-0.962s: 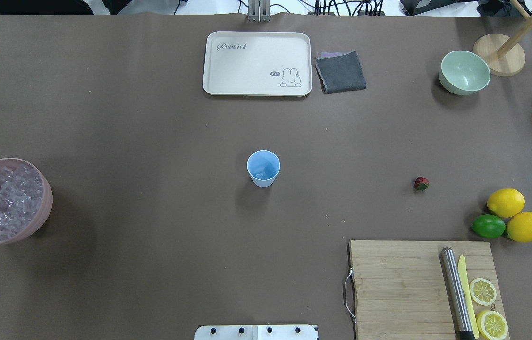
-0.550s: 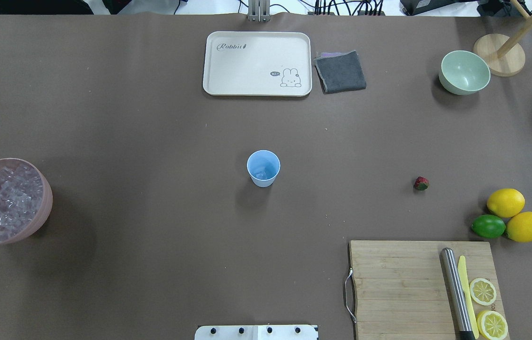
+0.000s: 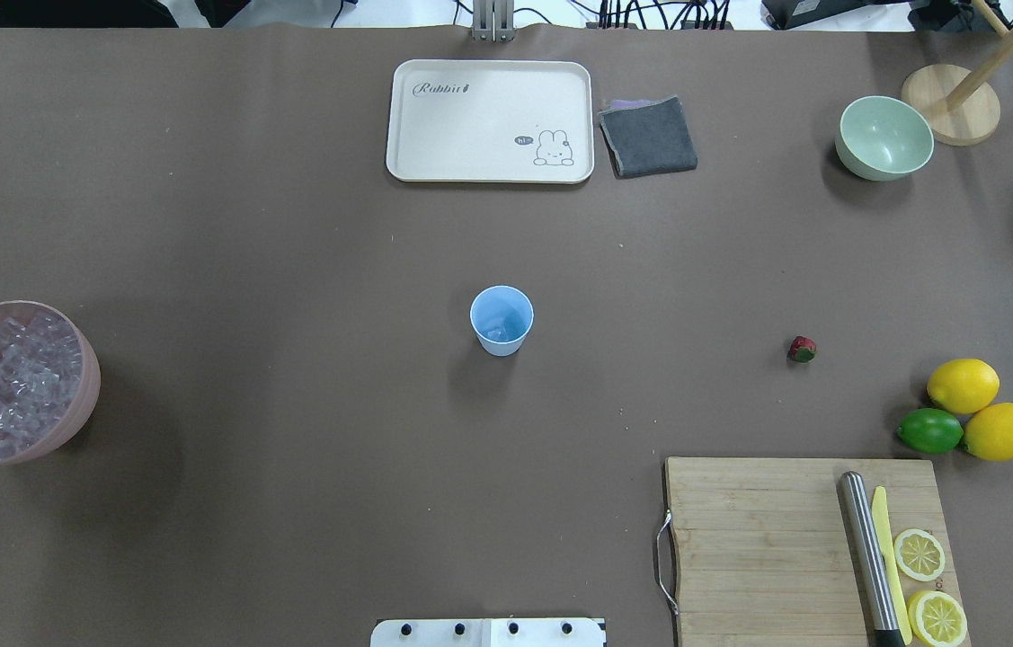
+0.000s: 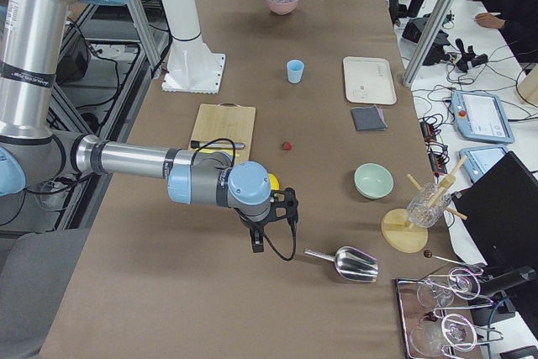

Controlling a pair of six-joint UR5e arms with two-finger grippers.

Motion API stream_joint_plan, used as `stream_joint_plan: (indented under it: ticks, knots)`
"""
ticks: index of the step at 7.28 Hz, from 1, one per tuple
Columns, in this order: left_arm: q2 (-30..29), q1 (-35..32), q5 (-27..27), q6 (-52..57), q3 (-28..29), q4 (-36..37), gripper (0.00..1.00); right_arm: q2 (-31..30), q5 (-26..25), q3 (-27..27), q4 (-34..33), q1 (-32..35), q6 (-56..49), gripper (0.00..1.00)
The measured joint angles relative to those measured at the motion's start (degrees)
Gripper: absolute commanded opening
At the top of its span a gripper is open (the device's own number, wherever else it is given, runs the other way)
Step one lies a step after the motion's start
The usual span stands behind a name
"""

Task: Put ice and strawberries in cup
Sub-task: 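Lower the left gripper into the ice and grasp another cube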

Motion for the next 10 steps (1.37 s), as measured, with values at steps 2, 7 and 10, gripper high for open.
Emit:
stream_joint_plan:
  ticks: [2,7,10]
  knots:
    - [0.08,0.68,-0.22,-0.16,0.19,0.12,0.60,-0.02,0.02,0.48,-0.05,0.00,0.11,1.00]
    - [1.43,0.81,-0.35,-0.47,0.59,0.08,0.49,0.03,0.22,1.28,-0.09,0.00,0.26,1.00]
    - [1.59,0.81,-0.47,-0.84,0.46,0.07,0.00,0.09,0.34,1.81,-0.17,0.00,0.34,1.00]
